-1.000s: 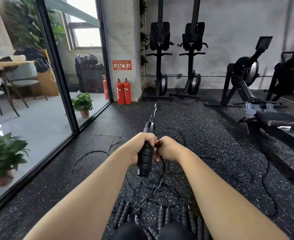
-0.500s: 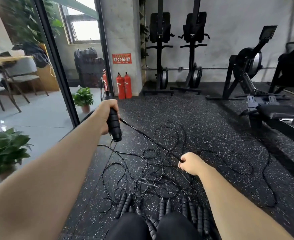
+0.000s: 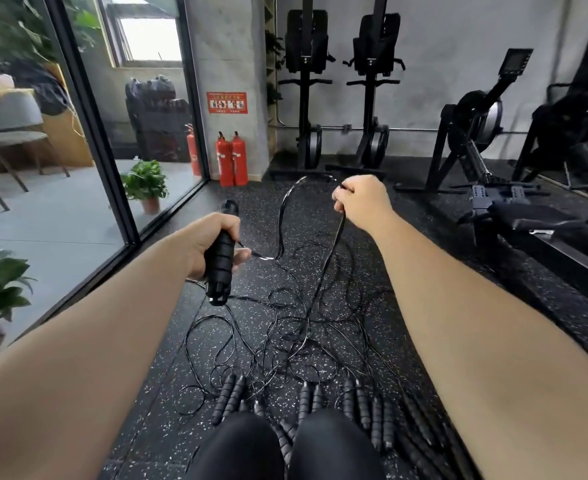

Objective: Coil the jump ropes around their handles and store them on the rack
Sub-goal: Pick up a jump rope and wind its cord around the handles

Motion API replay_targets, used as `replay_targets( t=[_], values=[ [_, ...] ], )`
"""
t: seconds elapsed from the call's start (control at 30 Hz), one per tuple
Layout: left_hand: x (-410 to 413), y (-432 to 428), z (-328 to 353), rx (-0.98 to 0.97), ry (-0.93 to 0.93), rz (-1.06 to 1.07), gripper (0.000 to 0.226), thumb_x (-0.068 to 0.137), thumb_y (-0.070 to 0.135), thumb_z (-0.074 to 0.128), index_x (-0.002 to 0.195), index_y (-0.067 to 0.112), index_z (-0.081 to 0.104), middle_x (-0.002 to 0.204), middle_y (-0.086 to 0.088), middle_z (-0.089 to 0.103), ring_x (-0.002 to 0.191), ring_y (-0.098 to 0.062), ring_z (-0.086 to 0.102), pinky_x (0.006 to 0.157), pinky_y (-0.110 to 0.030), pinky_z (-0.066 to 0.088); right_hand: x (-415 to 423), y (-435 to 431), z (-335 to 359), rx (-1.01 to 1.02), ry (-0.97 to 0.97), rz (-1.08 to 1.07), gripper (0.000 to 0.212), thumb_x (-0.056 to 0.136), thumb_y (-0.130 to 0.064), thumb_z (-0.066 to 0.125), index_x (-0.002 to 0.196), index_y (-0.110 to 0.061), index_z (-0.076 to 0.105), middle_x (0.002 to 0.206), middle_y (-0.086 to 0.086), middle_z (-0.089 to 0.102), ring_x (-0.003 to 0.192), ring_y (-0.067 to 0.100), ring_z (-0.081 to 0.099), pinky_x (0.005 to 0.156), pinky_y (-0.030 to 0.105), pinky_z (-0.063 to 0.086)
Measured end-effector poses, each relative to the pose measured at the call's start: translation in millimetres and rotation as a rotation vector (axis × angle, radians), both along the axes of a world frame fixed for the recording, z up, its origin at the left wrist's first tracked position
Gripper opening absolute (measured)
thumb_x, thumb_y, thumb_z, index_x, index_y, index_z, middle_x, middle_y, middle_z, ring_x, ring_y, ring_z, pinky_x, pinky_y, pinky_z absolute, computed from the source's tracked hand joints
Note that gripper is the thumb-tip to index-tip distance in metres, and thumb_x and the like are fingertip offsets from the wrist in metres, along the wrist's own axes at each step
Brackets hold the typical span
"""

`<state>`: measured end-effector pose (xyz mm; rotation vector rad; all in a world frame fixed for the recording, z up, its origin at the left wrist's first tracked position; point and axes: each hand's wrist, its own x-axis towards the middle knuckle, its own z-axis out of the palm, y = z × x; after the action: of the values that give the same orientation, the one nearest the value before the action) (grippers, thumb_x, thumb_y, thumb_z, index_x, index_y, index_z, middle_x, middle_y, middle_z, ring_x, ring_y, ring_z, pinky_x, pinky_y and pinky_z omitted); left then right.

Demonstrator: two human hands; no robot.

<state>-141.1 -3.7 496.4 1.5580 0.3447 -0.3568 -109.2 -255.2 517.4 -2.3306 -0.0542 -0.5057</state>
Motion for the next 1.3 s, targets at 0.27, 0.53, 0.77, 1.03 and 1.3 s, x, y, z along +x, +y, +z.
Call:
replay_targets(
  t=[0.27, 0.53, 0.77, 1.03, 1.3],
  values=[
    [-4, 2, -15, 0.147, 0.063, -0.079, 0.012, 0.072, 0.006, 0.053, 0.083, 0.008, 0.052, 0.073, -0.008, 0.067, 0.052, -0.014, 0.06, 0.057, -0.022, 0.05, 14, 1, 73, -0.007, -0.18, -0.023, 0.025, 0.095, -0.008, 0.048, 0.095, 0.009, 0.066, 0.088, 0.019, 0.071, 0.063, 0.017, 0.056, 0.066, 0.035, 0.053],
    [-4, 8, -24, 0.367, 0.024, -0.184, 0.007, 0.062, 0.01, 0.058, 0.068, 0.008, 0.057, 0.063, -0.006, 0.061, 0.054, -0.015, 0.055, 0.059, -0.02, 0.043, 26, 0, 61, -0.047, -0.15, -0.064, 0.023, 0.092, -0.01, 0.052, 0.089, 0.005, 0.068, 0.086, 0.023, 0.069, 0.075, 0.03, 0.064, 0.075, 0.047, 0.055],
    [12, 24, -20, 0.635, -0.117, -0.151, 0.025, 0.05, 0.01, 0.066, 0.074, 0.002, 0.061, 0.059, -0.009, 0.059, 0.053, -0.022, 0.052, 0.053, -0.024, 0.044, 46, -8, 32, -0.152, 0.004, -0.142, 0.021, 0.094, -0.01, 0.053, 0.093, 0.002, 0.07, 0.095, 0.018, 0.07, 0.093, 0.034, 0.065, 0.08, 0.037, 0.054],
    [20, 14, -17, 0.978, -0.234, -0.26, 0.022, 0.05, 0.018, 0.071, 0.066, 0.01, 0.058, 0.064, -0.002, 0.057, 0.056, -0.018, 0.052, 0.047, -0.021, 0.039, 54, 14, 0, -0.135, 0.203, -0.022, 0.034, 0.092, 0.005, 0.043, 0.114, -0.002, 0.069, 0.119, 0.016, 0.065, 0.105, 0.031, 0.06, 0.092, 0.032, 0.049],
    [6, -4, -35, 0.97, -0.28, -0.395, 0.032, 0.055, 0.017, 0.07, 0.083, 0.008, 0.056, 0.074, -0.002, 0.058, 0.064, -0.018, 0.053, 0.055, -0.025, 0.043, 16, 67, -66, 0.01, 0.304, 0.326, 0.029, 0.096, -0.009, 0.045, 0.11, -0.011, 0.071, 0.113, 0.004, 0.068, 0.087, 0.015, 0.061, 0.082, 0.026, 0.048]
  ],
)
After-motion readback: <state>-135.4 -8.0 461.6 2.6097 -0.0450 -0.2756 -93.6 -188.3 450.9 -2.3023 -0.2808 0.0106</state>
